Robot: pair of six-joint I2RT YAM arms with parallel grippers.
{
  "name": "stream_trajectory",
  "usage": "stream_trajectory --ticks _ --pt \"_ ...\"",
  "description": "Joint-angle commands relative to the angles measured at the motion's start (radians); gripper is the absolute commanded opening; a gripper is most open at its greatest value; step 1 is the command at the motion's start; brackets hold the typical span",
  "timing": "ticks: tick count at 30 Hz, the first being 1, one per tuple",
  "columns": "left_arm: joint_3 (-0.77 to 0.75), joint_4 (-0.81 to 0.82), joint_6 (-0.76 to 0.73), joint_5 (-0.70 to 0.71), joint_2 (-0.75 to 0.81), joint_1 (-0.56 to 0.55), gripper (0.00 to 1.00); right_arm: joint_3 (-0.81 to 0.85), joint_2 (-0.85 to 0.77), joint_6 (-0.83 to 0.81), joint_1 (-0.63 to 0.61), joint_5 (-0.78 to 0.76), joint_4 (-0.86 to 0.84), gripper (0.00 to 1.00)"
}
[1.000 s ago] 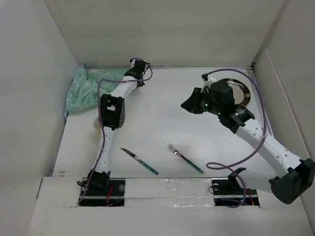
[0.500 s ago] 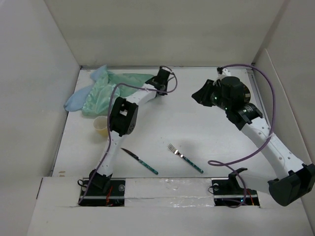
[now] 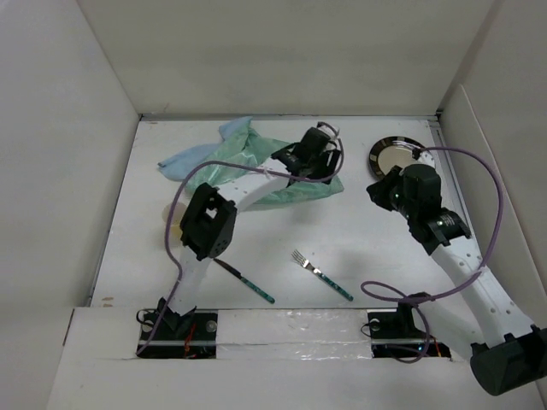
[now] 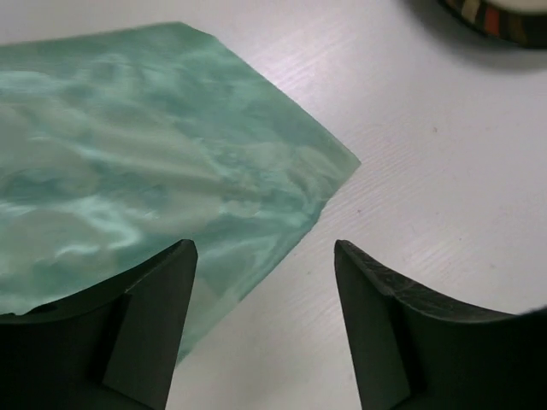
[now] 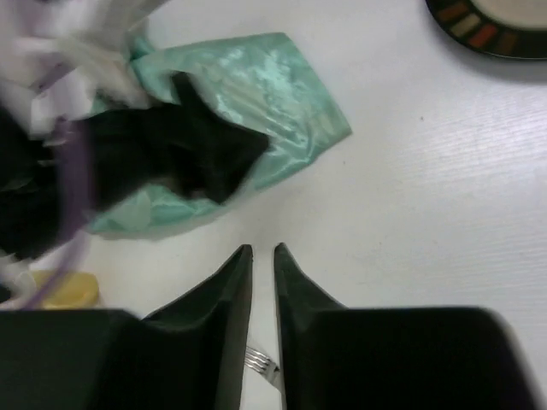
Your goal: Set the dinner table for one person
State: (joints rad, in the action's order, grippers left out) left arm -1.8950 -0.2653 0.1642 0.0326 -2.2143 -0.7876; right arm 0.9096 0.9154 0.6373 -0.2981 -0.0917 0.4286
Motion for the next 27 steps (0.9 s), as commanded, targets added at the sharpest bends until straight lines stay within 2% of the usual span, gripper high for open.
stream_trajectory --ticks 1,2,4,5,7,8,10,11,15,16,18,22,27 --pt "0.072 0.04 0.113 0.131 0.255 0.053 0.61 -0.054 0.04 0.035 0.016 0.009 -0.085 0.04" --pt "0.162 0.046 0.18 0.176 0.34 0.066 0.6 -0.058 0.087 0.036 0.016 0.018 -0.096 0.0" --pt "0.268 0.063 0.247 0.207 0.43 0.099 0.57 -0.07 0.144 0.044 0.016 0.044 -0.144 0.0" --pt "0.372 0.064 0.299 0.229 0.512 0.14 0.57 -0.069 0.211 0.054 0.016 0.049 -0.155 0.0" --pt "0.469 0.06 0.345 0.256 0.585 0.189 0.57 -0.058 0.284 0.065 0.016 0.061 -0.183 0.16" --pt "0.553 0.055 0.36 0.251 0.638 0.249 0.57 -0.039 0.327 0.074 0.016 0.063 -0.195 0.33" --pt "0.615 0.023 0.403 0.236 0.674 0.312 0.59 -0.015 0.442 0.09 0.016 0.06 -0.224 0.46" --pt "0.693 -0.004 0.425 0.207 0.718 0.388 0.6 0.032 0.514 0.129 0.007 0.072 -0.228 0.54" --pt "0.767 -0.003 0.449 0.197 0.763 0.43 0.64 0.08 0.629 0.166 0.007 0.075 -0.246 0.56" --pt "0.775 0.0 0.452 0.205 0.766 0.43 0.68 0.093 0.676 0.177 0.007 0.075 -0.245 0.56" --pt "0.768 -0.018 0.449 0.237 0.739 0.439 0.7 0.129 0.723 0.202 0.007 0.075 -0.244 0.56" --pt "0.703 -0.117 0.489 0.329 0.648 0.475 0.67 0.158 0.809 0.257 0.007 0.067 -0.24 0.56" --pt "0.705 -0.089 0.489 0.329 0.656 0.508 0.67 0.183 0.87 0.338 0.007 0.043 -0.237 0.54"
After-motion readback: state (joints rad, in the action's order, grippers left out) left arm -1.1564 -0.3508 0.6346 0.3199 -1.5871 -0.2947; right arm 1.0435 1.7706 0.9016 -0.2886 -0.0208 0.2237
